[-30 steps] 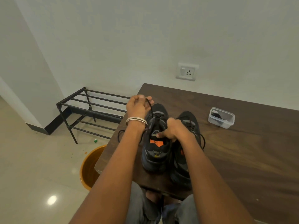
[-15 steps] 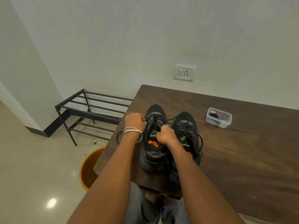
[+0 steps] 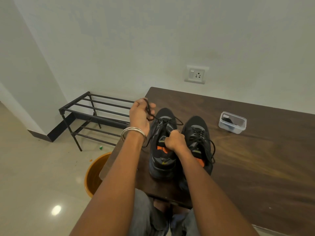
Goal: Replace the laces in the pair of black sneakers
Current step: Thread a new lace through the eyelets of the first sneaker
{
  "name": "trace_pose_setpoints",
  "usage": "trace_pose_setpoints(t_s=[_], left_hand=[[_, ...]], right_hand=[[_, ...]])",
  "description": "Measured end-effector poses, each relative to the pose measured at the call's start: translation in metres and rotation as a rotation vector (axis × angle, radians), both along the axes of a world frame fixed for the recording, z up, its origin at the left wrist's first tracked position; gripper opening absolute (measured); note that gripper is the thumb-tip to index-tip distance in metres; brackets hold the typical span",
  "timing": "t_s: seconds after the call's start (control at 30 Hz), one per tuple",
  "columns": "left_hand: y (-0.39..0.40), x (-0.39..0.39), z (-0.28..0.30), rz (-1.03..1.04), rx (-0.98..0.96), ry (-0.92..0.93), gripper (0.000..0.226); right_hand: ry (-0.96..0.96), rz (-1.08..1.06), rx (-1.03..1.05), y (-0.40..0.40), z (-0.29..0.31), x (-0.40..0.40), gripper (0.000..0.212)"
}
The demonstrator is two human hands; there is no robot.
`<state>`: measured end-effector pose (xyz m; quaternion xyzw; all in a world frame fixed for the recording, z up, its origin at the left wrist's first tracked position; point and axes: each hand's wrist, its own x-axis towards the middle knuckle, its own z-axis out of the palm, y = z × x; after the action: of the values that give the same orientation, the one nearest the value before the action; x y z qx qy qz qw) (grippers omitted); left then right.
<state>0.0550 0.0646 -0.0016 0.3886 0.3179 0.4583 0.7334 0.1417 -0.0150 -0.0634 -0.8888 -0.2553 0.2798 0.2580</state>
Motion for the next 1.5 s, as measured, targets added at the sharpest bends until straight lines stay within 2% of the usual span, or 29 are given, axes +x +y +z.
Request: trace_pose_setpoints(t_s=[0.07, 0.13, 0.17, 0.23, 0.37, 0.43, 0.5, 0.57, 0.6, 0.63, 0.7, 0.77, 0.8, 0.93, 1.03, 1.17, 1.23, 1.3, 1.37, 1.43, 1.5], left_hand=[[0.002, 0.002, -0.020, -0.041, 0.333, 0.465, 0.008], [0.009, 0.003, -0.041, -0.088, 0.695, 0.942, 0.011], [0.012, 0.004, -0.049, -0.124, 0.783, 1.081, 0.012], [0.019, 0.004, -0.055, -0.162, 0.806, 1.185, 0.010], [0.019, 0.005, -0.051, -0.093, 0.843, 1.245, 0.013], [0.013, 0.005, -0.043, -0.047, 0.778, 1.119, 0.011], [0.009, 0.006, -0.032, -0.009, 0.520, 0.800, 0.014], [0.009, 0.004, -0.016, 0.011, 0.158, 0.302, 0.020], [0.009, 0.003, -0.009, 0.016, 0.038, 0.091, 0.022], [0.009, 0.002, -0.003, 0.022, -0.019, -0.041, 0.023], [0.007, 0.001, 0.000, 0.016, -0.058, -0.111, 0.019], [0.004, 0.002, -0.002, -0.018, -0.042, -0.028, 0.013], [0.004, 0.002, -0.007, -0.020, 0.038, 0.087, 0.010], [0.011, 0.000, -0.037, -0.054, 0.634, 0.788, 0.010], [0.012, 0.000, -0.045, -0.188, 0.759, 1.090, 0.009], [0.013, 0.005, -0.045, -0.091, 0.794, 1.215, 0.012], [0.011, 0.008, -0.038, 0.016, 0.728, 1.103, 0.011], [0.009, 0.008, -0.031, 0.097, 0.581, 0.944, 0.012], [0.008, 0.005, -0.029, 0.099, 0.493, 0.899, 0.013], [0.010, -0.001, -0.033, 0.098, 0.433, 0.939, 0.022], [0.012, -0.005, -0.033, 0.140, 0.393, 1.059, 0.031]], right_hand=[[0.006, 0.001, -0.006, 0.001, 0.000, 0.000, 0.069], [0.016, 0.001, -0.013, 0.002, -0.002, 0.001, 0.069], [0.020, -0.003, -0.019, 0.002, -0.003, 0.001, 0.068], [0.026, -0.011, -0.026, 0.004, -0.004, 0.002, 0.066], [0.031, -0.018, -0.026, 0.006, -0.006, 0.003, 0.063], [0.035, -0.019, -0.023, 0.006, -0.007, 0.003, 0.064], [0.037, -0.019, -0.007, 0.007, -0.009, 0.003, 0.065], [0.040, -0.022, 0.003, 0.007, -0.010, 0.004, 0.066], [0.039, -0.024, 0.002, 0.007, -0.009, 0.004, 0.067], [0.038, -0.025, 0.001, 0.008, -0.010, 0.004, 0.067], [0.030, -0.023, -0.003, 0.008, -0.010, 0.005, 0.066], [0.022, -0.020, -0.005, 0.008, -0.010, 0.005, 0.064], [0.025, -0.019, -0.006, 0.008, -0.011, 0.005, 0.063], [0.031, -0.032, -0.012, 0.010, -0.011, 0.004, 0.063], [0.023, -0.043, -0.028, 0.011, -0.010, 0.004, 0.065], [0.036, -0.054, -0.024, 0.010, -0.011, 0.004, 0.063], [0.028, -0.052, -0.025, 0.010, -0.010, 0.004, 0.063], [0.028, -0.048, -0.027, 0.010, -0.010, 0.003, 0.062], [0.038, -0.055, -0.033, 0.009, -0.009, 0.002, 0.062], [0.043, -0.057, -0.033, 0.010, -0.008, 0.001, 0.062], [0.039, -0.052, -0.036, 0.010, -0.006, 0.000, 0.062]])
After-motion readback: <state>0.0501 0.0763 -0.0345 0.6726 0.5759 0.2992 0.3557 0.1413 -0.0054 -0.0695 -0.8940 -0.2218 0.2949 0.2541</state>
